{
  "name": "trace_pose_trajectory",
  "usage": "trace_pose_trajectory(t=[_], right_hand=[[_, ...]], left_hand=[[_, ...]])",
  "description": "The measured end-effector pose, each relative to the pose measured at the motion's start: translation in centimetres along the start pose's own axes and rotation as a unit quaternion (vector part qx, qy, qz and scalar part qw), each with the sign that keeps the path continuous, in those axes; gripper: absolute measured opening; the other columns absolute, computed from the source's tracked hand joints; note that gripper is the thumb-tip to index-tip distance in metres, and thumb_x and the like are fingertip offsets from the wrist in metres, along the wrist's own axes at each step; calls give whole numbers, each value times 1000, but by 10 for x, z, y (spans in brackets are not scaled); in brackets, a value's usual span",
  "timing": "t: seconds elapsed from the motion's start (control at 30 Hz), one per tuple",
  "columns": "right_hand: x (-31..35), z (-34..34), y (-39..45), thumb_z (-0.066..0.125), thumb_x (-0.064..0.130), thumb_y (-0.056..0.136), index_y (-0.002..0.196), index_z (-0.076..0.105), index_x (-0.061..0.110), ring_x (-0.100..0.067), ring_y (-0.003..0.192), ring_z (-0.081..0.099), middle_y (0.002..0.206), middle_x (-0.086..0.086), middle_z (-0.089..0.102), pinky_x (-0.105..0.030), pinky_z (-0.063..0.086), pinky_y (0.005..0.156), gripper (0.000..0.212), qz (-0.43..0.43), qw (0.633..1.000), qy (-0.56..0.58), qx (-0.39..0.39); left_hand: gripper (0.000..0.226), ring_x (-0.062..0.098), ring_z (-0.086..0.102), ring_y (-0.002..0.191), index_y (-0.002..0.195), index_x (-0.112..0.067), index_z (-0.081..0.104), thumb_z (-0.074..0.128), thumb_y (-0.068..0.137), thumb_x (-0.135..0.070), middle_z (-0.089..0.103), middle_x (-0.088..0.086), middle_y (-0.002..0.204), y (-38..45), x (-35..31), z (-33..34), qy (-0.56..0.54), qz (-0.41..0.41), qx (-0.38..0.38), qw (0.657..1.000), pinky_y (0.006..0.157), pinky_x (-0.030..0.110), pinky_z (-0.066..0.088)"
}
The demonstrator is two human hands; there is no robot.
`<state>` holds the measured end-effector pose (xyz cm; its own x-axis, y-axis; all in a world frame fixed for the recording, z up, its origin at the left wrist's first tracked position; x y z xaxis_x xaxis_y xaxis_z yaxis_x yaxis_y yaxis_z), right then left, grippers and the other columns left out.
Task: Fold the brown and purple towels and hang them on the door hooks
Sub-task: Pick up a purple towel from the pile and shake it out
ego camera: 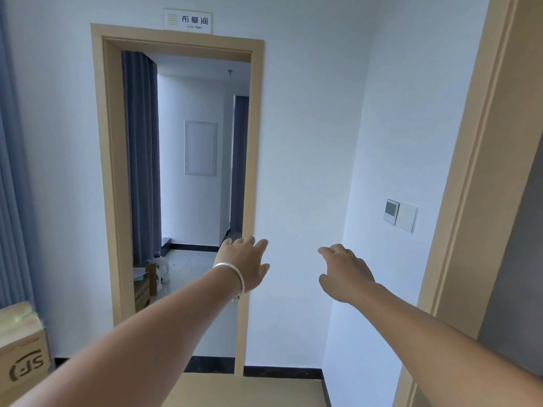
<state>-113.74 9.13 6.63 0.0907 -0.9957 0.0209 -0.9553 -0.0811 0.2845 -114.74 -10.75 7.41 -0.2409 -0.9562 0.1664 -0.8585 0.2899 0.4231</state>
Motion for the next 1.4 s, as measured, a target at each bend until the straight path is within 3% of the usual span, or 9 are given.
trace_pose_trajectory(t=[0.27, 0.67, 0.83, 1.13, 1.27, 1.4], right_hand=[[-19, 36, 104, 44, 21, 91, 147, 27, 21, -21, 131, 36, 146, -1, 33, -34, 37, 97, 59, -25, 1000, 14, -6], [-90, 81, 276, 44, 22, 91, 148, 26, 21, -21, 131, 36, 147, -2, 32, -34, 39, 98, 60, -58, 998, 29, -11], [-88, 107, 331, 44, 22, 91, 149, 26, 21, -21, 132, 35, 148, -2, 32, -34, 38, 99, 60, -71, 997, 36, 5], [-16, 156, 444, 44, 21, 91, 147, 27, 21, -20, 130, 36, 146, 0, 33, -33, 39, 96, 58, -116, 993, 28, 15], [50, 168, 505, 44, 20, 91, 144, 32, 19, -20, 127, 38, 141, 0, 37, -33, 41, 94, 54, -150, 988, 26, 15], [137, 179, 555, 45, 16, 90, 139, 37, 18, -23, 123, 41, 138, -1, 39, -33, 42, 90, 50, -199, 979, 36, 10]], left_hand=[[45, 23, 52, 115, 135, -23, 36, 39, 97, -46, 51, 1, 125, 86, 14, 54, 2, -20, 26, 999, 101, 39, 34], [43, 24, 52, 109, 133, -21, 37, 39, 97, -44, 52, 2, 120, 238, 2, 130, 24, -53, 46, 997, 93, 38, 36], [45, 24, 51, 115, 136, -22, 35, 38, 97, -44, 51, 2, 125, 277, 22, 162, 27, -68, 65, 995, 100, 40, 34], [46, 24, 51, 117, 137, -23, 36, 39, 96, -44, 52, 1, 127, 340, 125, 229, 26, -103, 76, 991, 103, 40, 33], [45, 23, 52, 114, 136, -24, 37, 38, 96, -45, 52, 1, 126, 354, 206, 250, 29, -138, 65, 988, 97, 39, 36], [49, 23, 49, 120, 142, -24, 32, 35, 98, -45, 50, 0, 134, 351, 299, 262, 39, -201, 64, 977, 104, 40, 34]])
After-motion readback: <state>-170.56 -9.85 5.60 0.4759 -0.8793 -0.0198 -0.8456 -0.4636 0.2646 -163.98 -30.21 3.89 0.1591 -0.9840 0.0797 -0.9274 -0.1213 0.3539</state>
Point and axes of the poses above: each hand's wrist, its own y-axis towards the middle knuckle, its own z-axis out of the palm, x = y × z, the point moved 7 cm from there along y, towards the middle knuckle
